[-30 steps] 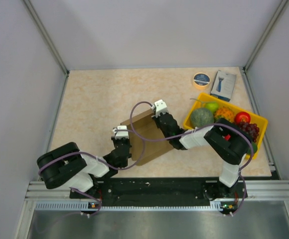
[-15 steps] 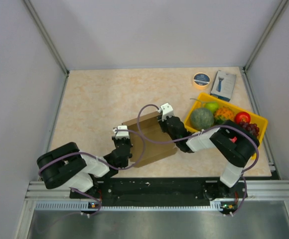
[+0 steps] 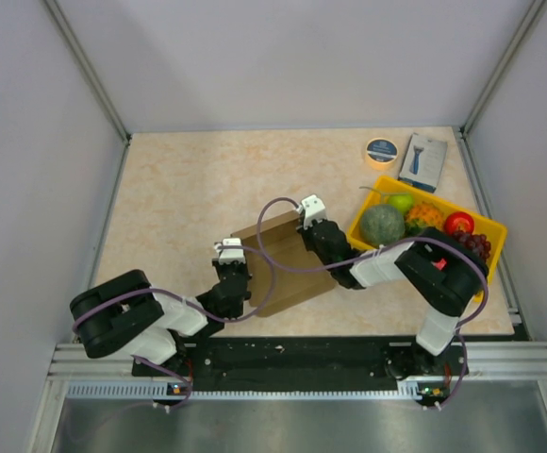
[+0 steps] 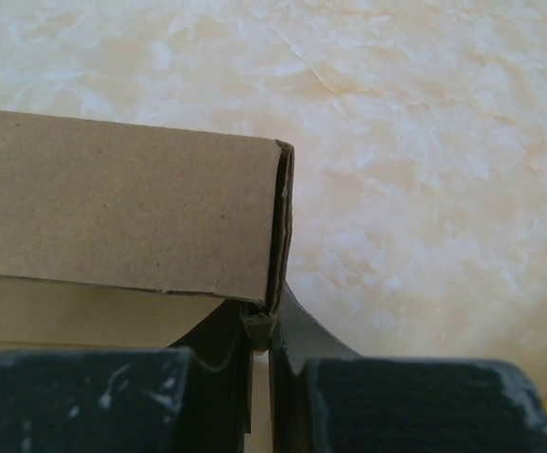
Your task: Fold the paper box
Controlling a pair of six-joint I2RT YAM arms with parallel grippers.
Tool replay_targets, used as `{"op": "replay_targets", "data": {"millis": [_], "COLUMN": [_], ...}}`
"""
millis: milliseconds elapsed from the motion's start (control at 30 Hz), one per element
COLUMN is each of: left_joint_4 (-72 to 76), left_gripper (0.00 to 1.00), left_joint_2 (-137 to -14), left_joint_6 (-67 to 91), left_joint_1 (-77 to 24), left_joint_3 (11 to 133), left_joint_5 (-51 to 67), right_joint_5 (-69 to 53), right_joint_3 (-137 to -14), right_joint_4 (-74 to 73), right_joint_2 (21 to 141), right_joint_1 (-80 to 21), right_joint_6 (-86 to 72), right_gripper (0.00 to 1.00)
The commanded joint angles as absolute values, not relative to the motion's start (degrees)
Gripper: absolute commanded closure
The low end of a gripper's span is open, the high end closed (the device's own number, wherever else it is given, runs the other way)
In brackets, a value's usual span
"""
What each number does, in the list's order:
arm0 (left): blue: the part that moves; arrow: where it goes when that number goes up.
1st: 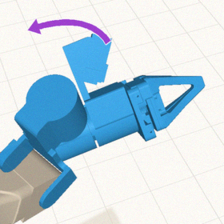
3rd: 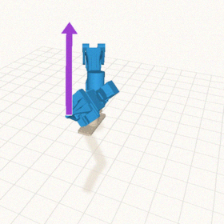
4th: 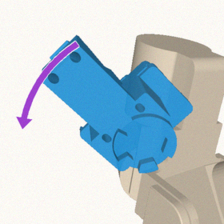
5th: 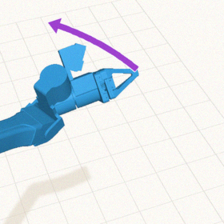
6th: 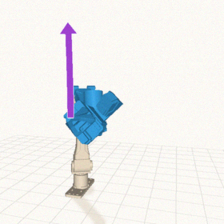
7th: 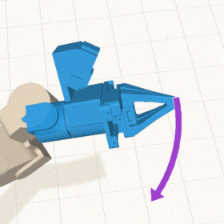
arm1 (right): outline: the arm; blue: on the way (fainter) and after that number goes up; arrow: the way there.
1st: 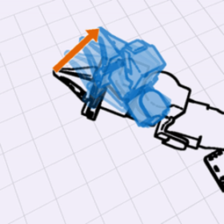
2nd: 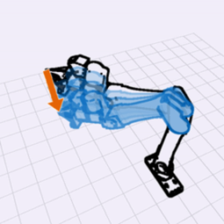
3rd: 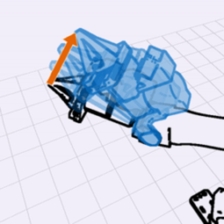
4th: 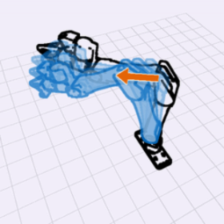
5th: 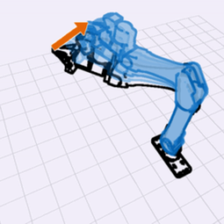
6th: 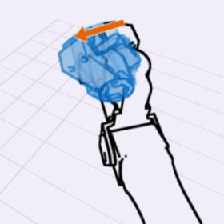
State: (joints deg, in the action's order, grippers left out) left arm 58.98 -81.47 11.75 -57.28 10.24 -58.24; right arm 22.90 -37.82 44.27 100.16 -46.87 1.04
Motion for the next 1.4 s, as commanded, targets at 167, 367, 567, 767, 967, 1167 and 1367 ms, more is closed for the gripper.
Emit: {"op": "replay_targets", "data": {"millis": [167, 367, 567, 767, 967, 1167, 1367], "left_joint_4": [54.32, 50.46, 48.17, 48.24, 45.98, 26.71, 2.93], "left_gripper": [0.97, 0.85, 0.68, 0.71, 0.61, 0.49, 0.43], "left_joint_2": [-79.28, -78.84, -77.44, -75.32, -73.05, -59.28, -35.89], "left_joint_6": [14.94, 18.19, 19.86, 20.92, 21.09, 28.20, 31.29], "left_joint_1": [-57.30, -57.30, -57.30, -57.30, -57.39, -57.39, -57.39], "left_joint_3": [13.45, 14.41, 14.42, 12.31, 12.39, 13.18, 16.34], "left_joint_5": [-61.61, -63.37, -63.81, -63.28, -61.44, -53.98, -37.73], "right_joint_5": [23.73, 26.90, 21.72, 11.45, -15.97, -20.90, -19.26], "right_joint_3": [-36.57, -31.82, -28.74, -35.76, -52.70, -62.13, -54.87], "right_joint_4": [39.39, 29.03, 16.81, 1.77, -4.92, -9.83, -11.25], "right_joint_2": [93.09, 80.09, 63.40, 57.74, 67.22, 76.90, 73.41], "right_joint_1": [-47.02, -47.11, -46.93, -42.47, -28.66, -27.69, -27.69], "right_joint_6": [0.53, -7.55, -13.27, -16.95, -33.03, -29.90, -28.21], "right_gripper": [0.31, 0.22, 0.20, 0.15, 0.18, 0.19, 0.19]}}
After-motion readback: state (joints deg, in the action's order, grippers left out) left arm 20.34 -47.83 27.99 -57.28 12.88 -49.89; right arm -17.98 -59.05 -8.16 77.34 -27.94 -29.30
